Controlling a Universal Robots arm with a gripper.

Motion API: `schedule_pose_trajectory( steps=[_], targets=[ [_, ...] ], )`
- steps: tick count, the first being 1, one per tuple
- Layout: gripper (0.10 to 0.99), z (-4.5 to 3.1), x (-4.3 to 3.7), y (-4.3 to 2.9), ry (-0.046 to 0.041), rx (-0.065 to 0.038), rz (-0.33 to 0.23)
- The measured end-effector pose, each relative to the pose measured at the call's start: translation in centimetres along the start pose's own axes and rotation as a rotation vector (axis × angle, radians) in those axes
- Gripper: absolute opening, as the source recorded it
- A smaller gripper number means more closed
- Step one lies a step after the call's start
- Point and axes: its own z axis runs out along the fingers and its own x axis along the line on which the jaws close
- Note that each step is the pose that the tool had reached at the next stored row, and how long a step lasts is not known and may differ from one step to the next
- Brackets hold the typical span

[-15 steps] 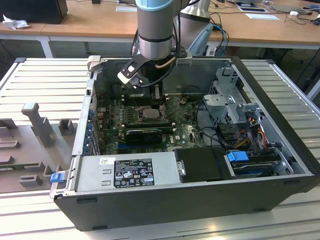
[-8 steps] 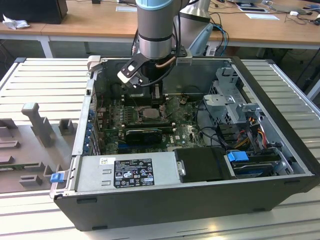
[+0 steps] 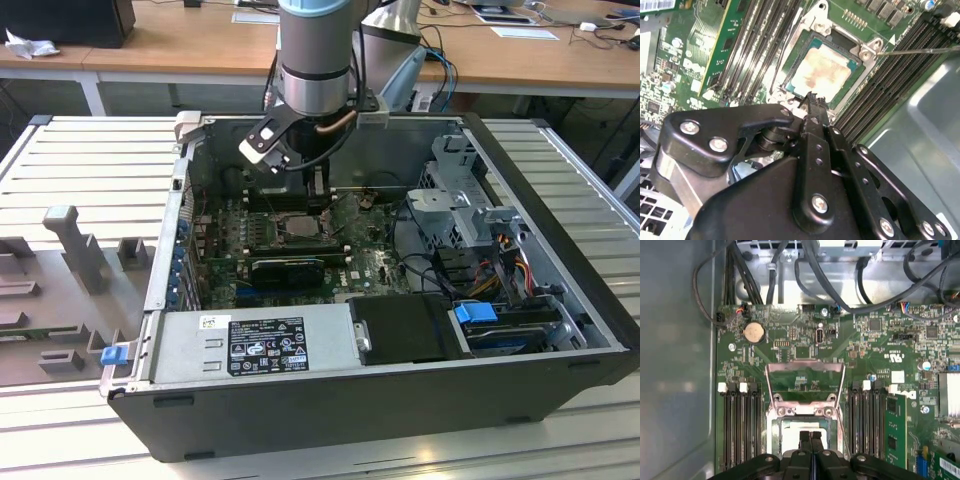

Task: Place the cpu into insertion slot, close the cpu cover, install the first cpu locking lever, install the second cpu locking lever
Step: 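Close the cpu cover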

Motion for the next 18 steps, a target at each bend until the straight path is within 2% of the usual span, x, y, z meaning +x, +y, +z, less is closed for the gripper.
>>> schedule_pose_trajectory(
  steps=[5, 9, 12, 18],
  targets=[
    [0.106, -0.95, 0.02, 0.10, -0.0010, 0.000, 0.000],
    [0.106, -1.32, 0.03, 0.60, -0.0011, 0.005, 0.000],
    [0.106, -2.07, 0.04, 0.65, -0.0011, 0.005, 0.000],
    [0.106, -2.21, 0.04, 1.14, -0.0010, 0.006, 0.000]
  ],
)
